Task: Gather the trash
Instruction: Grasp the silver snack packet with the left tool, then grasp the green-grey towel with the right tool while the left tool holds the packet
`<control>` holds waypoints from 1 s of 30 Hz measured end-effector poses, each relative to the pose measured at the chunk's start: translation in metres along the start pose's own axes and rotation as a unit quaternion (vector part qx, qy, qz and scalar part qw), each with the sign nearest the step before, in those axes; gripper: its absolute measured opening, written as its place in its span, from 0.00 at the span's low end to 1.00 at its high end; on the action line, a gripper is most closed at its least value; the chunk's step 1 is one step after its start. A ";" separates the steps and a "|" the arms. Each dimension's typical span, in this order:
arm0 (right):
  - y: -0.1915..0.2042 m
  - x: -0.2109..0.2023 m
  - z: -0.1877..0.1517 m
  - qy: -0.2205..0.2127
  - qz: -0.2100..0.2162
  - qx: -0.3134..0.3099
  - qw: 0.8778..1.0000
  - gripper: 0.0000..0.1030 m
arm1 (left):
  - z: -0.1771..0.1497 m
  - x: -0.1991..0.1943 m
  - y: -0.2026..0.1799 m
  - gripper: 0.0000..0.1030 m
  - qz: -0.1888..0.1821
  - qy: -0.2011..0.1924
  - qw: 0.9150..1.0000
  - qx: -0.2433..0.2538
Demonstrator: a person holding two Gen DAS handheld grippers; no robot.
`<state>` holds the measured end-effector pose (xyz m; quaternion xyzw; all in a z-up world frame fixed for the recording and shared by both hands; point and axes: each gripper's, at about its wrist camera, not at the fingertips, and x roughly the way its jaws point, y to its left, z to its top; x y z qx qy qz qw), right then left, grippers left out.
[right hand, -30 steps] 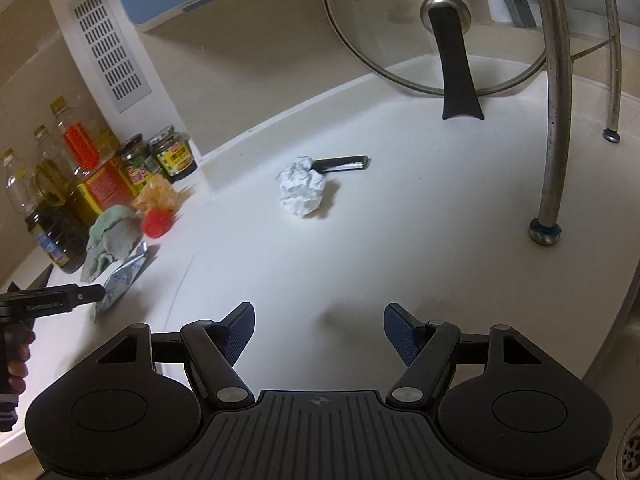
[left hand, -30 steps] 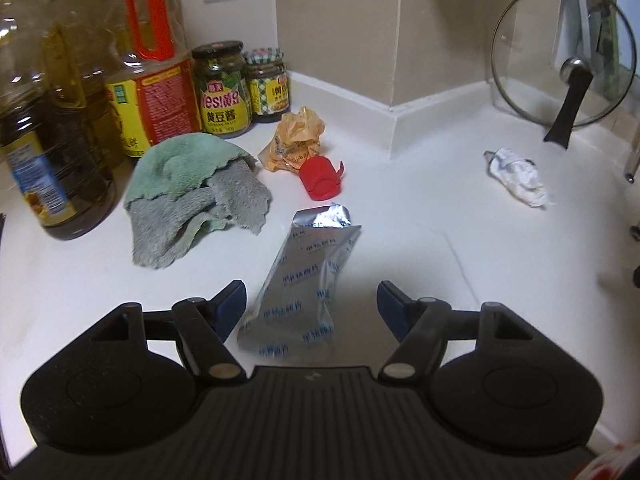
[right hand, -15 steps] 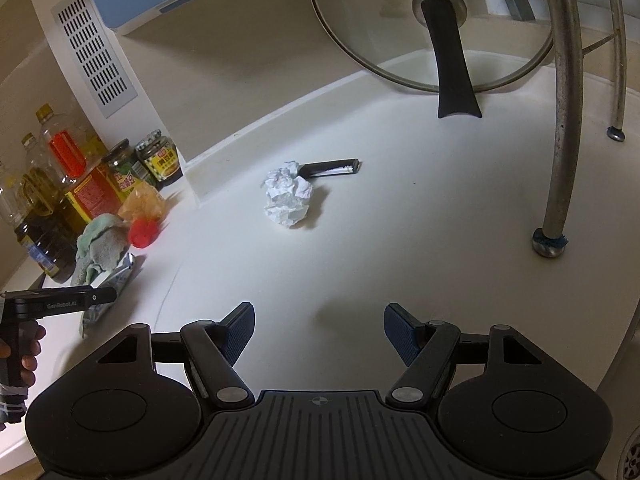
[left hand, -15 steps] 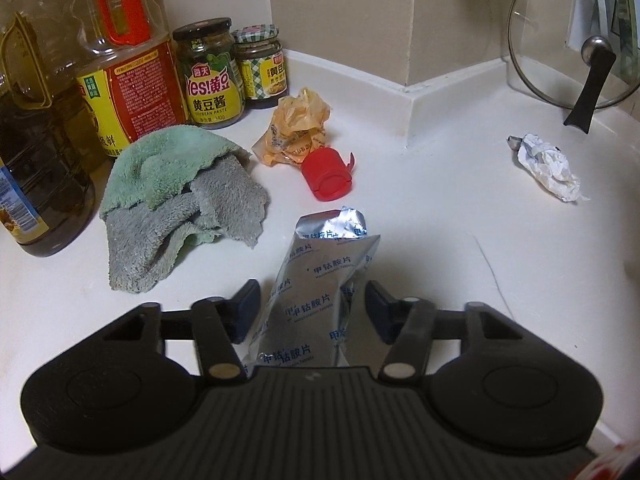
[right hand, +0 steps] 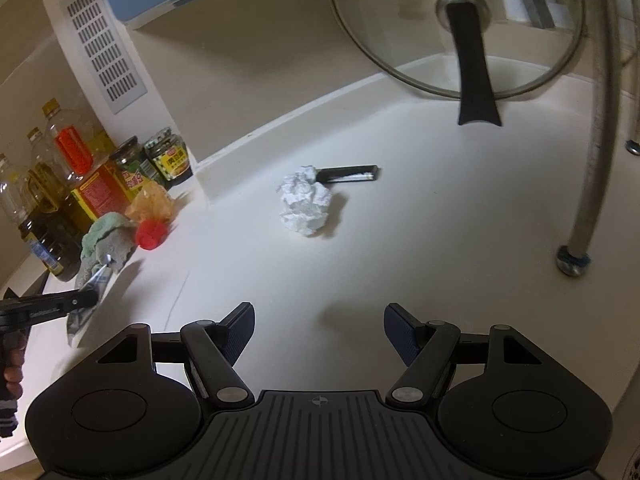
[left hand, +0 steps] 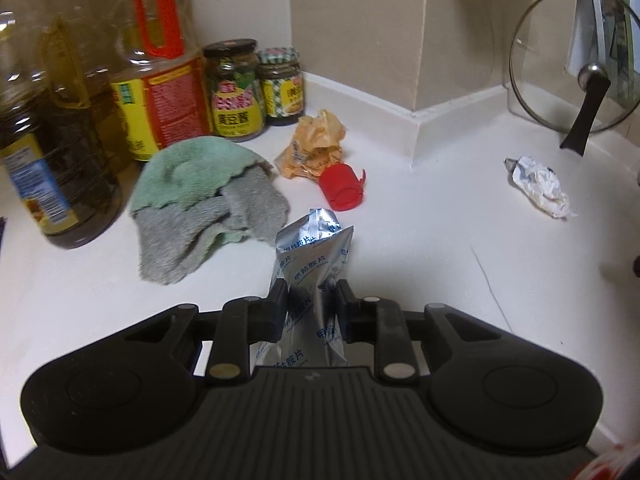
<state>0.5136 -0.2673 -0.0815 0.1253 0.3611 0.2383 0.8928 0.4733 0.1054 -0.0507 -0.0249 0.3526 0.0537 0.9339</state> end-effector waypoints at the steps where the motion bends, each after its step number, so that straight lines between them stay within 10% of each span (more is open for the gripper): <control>1: 0.003 0.002 0.001 0.000 0.002 -0.004 1.000 0.69 | -0.002 -0.006 0.003 0.22 0.004 -0.003 1.000 -0.004; 30: 0.199 0.139 0.031 -0.003 0.182 -0.202 0.962 0.69 | -0.049 -0.114 0.143 0.20 0.170 -0.049 0.971 -0.163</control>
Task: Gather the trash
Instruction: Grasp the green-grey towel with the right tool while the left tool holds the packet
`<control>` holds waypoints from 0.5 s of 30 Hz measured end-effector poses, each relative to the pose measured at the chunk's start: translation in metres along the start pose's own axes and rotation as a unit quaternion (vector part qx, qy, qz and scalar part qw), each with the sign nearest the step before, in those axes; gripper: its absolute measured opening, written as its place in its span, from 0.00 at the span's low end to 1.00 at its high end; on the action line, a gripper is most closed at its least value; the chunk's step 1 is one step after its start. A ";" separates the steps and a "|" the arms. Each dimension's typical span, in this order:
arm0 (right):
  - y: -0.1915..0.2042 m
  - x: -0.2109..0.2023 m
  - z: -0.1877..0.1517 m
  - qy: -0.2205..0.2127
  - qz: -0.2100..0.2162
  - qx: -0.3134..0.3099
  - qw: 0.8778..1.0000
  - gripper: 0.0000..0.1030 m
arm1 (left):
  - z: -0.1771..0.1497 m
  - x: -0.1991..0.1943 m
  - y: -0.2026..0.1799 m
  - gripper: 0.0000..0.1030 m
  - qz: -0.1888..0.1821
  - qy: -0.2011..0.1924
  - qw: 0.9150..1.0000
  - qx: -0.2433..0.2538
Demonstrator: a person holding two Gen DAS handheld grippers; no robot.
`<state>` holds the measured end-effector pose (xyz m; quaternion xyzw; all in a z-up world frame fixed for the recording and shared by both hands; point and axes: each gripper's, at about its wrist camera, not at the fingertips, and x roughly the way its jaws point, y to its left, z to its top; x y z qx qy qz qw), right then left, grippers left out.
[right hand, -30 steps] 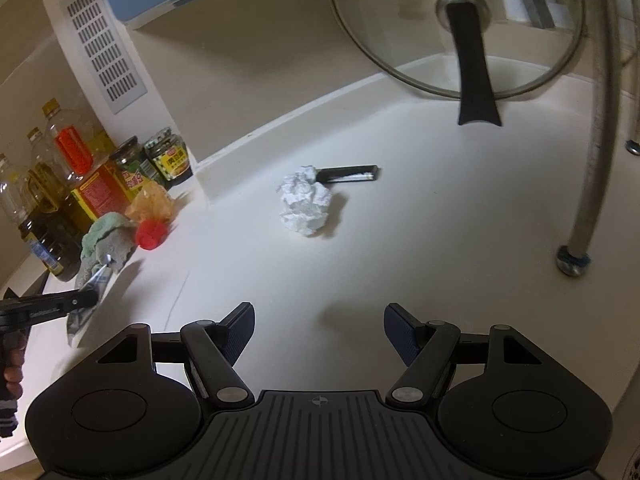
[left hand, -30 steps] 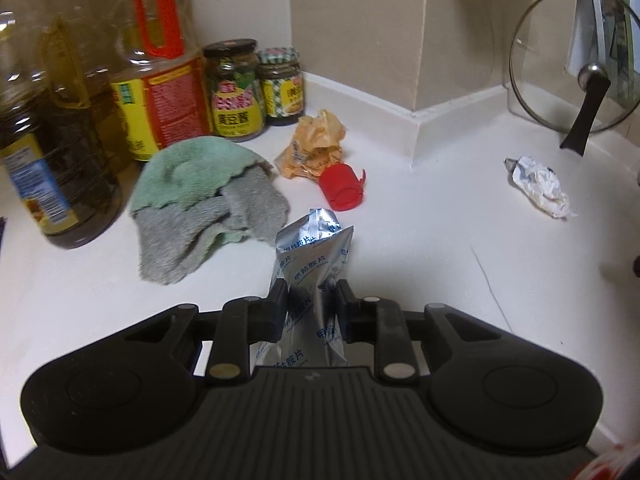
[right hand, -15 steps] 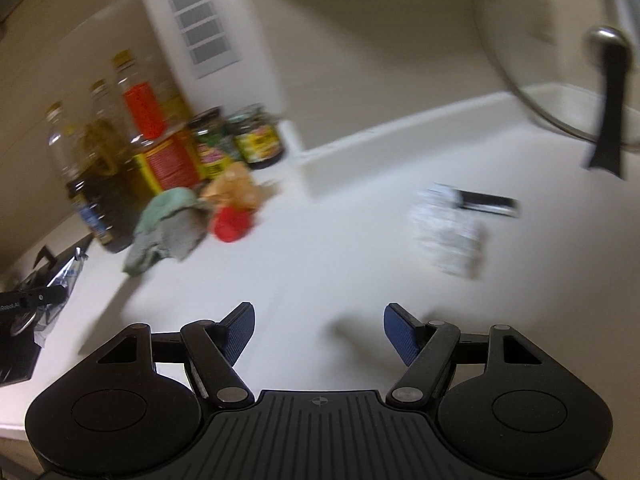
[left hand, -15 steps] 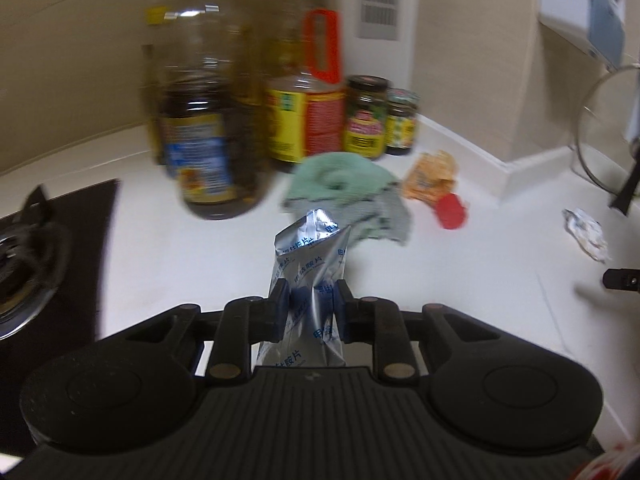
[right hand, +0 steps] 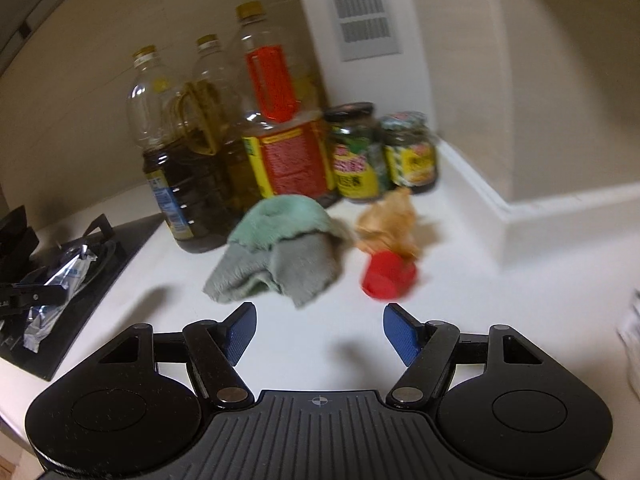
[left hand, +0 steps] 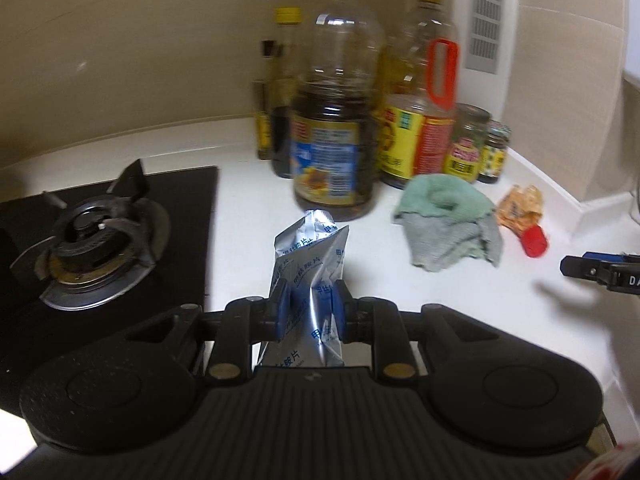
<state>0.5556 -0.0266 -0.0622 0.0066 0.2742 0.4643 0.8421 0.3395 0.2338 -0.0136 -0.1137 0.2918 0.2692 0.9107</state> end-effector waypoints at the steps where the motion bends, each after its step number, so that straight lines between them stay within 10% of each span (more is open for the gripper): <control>1: 0.003 0.006 0.003 0.000 0.001 -0.005 1.000 0.69 | 0.001 0.001 0.004 0.20 0.005 -0.001 1.000 -0.004; 15: 0.017 0.094 0.044 0.020 0.006 -0.043 0.999 0.67 | 0.004 -0.001 0.035 0.20 0.041 -0.003 0.999 -0.033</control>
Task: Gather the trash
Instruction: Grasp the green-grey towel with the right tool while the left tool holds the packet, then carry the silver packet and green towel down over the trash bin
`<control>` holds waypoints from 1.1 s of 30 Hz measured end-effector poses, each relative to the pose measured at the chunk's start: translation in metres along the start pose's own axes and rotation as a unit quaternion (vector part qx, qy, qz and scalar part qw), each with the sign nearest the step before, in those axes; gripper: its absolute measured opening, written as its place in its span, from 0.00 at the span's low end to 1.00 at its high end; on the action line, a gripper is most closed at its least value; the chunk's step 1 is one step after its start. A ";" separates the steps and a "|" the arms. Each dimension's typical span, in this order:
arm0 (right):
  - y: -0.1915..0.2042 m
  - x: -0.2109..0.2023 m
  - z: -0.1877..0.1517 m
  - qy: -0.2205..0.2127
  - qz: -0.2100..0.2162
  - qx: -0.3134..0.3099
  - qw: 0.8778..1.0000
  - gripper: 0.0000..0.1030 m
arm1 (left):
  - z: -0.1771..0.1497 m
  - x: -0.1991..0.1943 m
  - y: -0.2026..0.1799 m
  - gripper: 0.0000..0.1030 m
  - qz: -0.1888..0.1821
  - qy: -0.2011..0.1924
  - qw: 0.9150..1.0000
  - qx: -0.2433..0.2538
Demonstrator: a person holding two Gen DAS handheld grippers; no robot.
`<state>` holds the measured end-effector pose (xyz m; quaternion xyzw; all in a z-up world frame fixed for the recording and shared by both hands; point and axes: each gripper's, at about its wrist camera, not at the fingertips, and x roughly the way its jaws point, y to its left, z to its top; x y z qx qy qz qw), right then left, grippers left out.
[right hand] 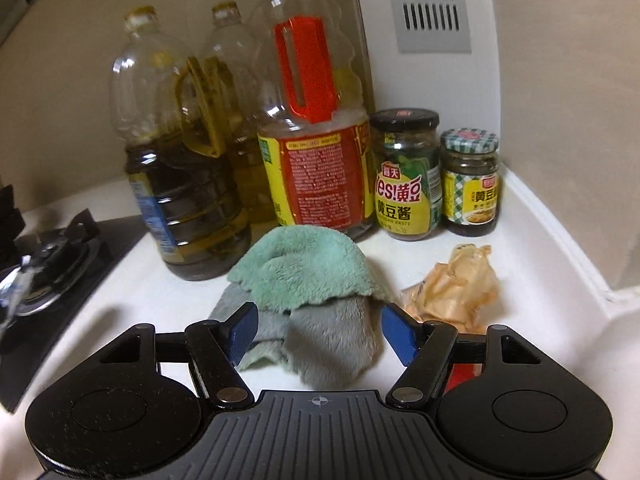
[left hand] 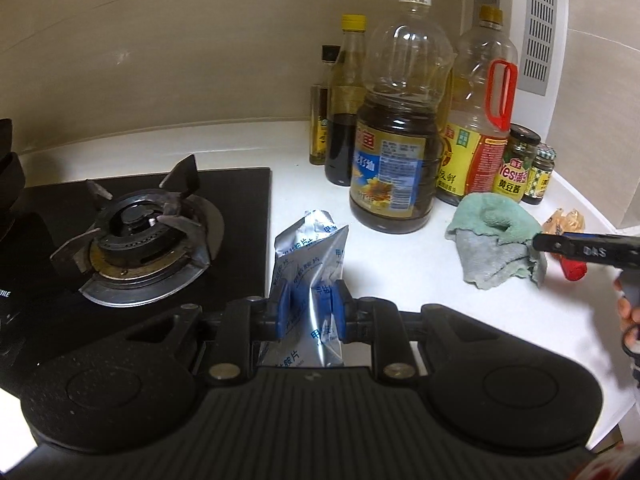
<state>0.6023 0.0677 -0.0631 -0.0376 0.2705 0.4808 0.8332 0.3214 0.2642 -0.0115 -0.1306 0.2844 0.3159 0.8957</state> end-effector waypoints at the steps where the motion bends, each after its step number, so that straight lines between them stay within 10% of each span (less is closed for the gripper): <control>1: -0.001 0.006 0.001 0.004 0.000 0.001 1.000 0.67 | -0.001 -0.001 0.001 0.20 0.001 0.001 1.000 -0.001; 4: -0.002 0.024 0.002 0.021 -0.004 0.011 1.000 0.67 | -0.004 -0.002 0.004 0.20 0.005 0.005 1.000 -0.004; 7: -0.002 0.035 0.000 0.034 0.005 0.016 0.999 0.29 | -0.007 -0.003 0.007 0.20 0.007 0.008 1.000 -0.003; 9: -0.001 0.035 0.001 0.031 0.006 0.020 0.999 0.20 | -0.009 -0.005 0.009 0.20 0.007 0.009 1.000 -0.004; 23: 0.033 -0.093 0.032 -0.114 0.050 0.010 0.992 0.16 | -0.006 -0.034 0.009 0.20 -0.041 -0.018 0.999 0.007; 33: 0.071 -0.211 -0.007 -0.147 0.034 0.039 0.988 0.16 | -0.016 -0.067 -0.004 0.20 -0.123 -0.020 0.992 0.031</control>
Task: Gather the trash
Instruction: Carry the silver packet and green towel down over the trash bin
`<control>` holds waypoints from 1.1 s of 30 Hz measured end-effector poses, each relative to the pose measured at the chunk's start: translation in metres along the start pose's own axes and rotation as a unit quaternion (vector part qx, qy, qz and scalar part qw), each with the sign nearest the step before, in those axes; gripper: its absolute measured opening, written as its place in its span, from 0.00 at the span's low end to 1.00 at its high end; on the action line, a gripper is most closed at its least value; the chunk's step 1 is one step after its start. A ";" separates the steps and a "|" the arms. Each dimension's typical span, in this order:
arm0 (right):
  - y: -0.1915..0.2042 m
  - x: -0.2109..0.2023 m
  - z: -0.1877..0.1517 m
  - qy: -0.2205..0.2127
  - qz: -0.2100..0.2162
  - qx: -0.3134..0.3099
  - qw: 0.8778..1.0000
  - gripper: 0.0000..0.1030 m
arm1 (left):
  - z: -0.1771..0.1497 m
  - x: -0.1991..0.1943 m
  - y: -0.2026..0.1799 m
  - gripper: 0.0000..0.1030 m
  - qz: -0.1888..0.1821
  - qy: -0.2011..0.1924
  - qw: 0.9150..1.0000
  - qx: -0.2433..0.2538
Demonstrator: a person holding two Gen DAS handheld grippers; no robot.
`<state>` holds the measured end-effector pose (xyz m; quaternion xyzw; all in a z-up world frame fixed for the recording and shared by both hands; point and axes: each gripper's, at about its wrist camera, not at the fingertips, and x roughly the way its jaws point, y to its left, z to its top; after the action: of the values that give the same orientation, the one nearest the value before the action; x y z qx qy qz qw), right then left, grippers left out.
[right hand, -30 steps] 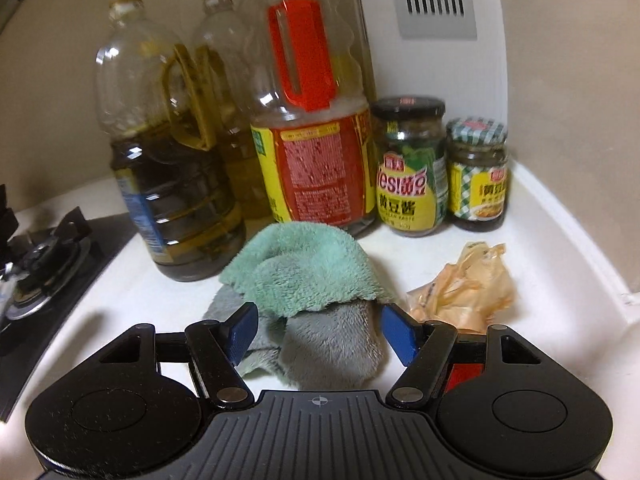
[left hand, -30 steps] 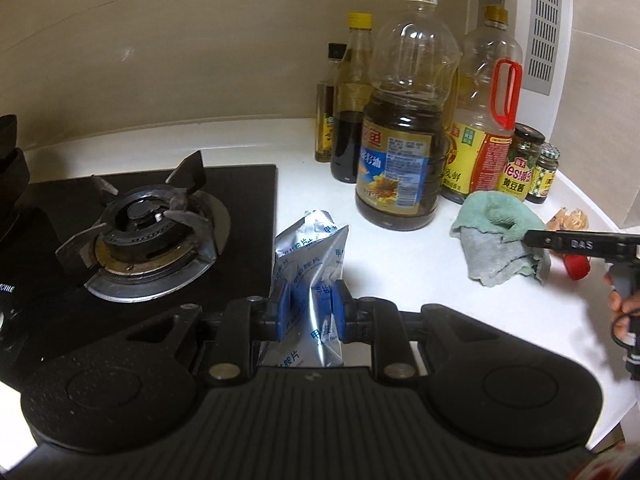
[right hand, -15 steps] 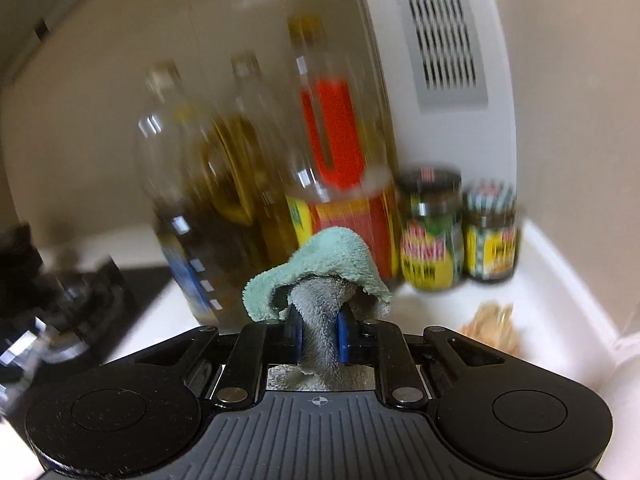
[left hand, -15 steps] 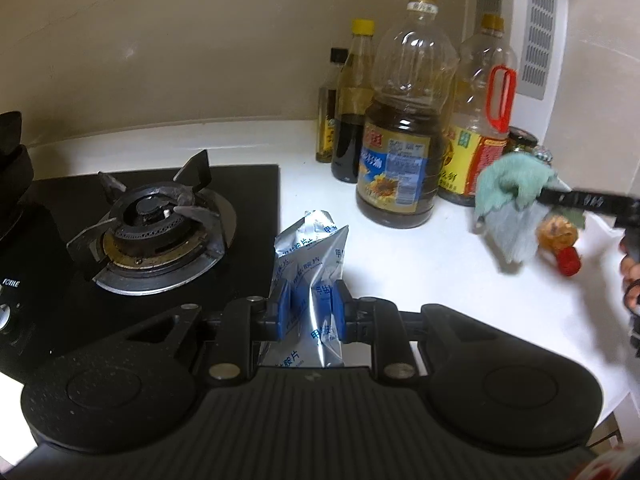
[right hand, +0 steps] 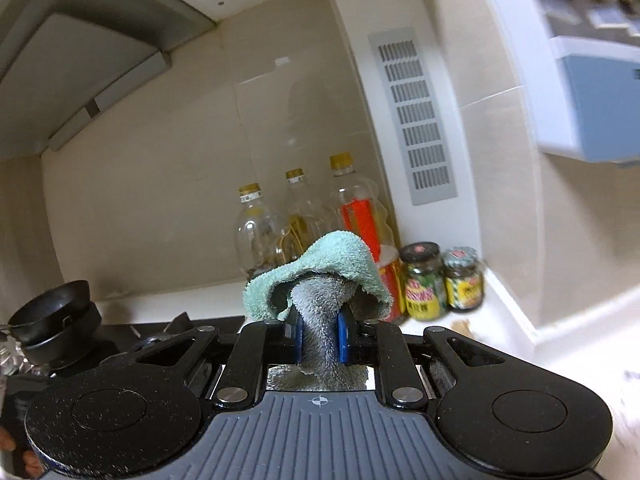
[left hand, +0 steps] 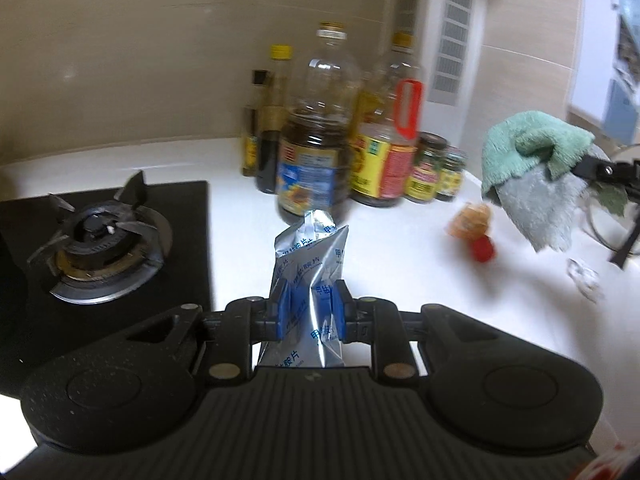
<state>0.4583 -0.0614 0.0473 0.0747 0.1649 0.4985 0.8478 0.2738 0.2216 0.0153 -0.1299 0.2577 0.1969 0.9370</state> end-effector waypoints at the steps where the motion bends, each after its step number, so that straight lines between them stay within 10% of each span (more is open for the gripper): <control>1: 0.005 -0.013 -0.005 0.001 -0.008 0.005 1.000 0.16 | -0.003 -0.003 -0.001 0.20 -0.010 0.002 1.000 0.001; 16: 0.059 -0.140 -0.125 0.077 -0.125 0.107 0.983 0.16 | -0.085 -0.038 -0.038 0.20 -0.149 0.080 0.983 0.067; 33: 0.057 -0.139 -0.214 0.197 -0.155 0.117 0.961 0.16 | -0.172 -0.023 -0.060 0.19 -0.148 0.175 0.971 0.067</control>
<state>0.2733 -0.1628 -0.1078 0.0471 0.3952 0.3428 0.8510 0.2074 0.1022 -0.1069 -0.1362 0.4084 0.0123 0.9025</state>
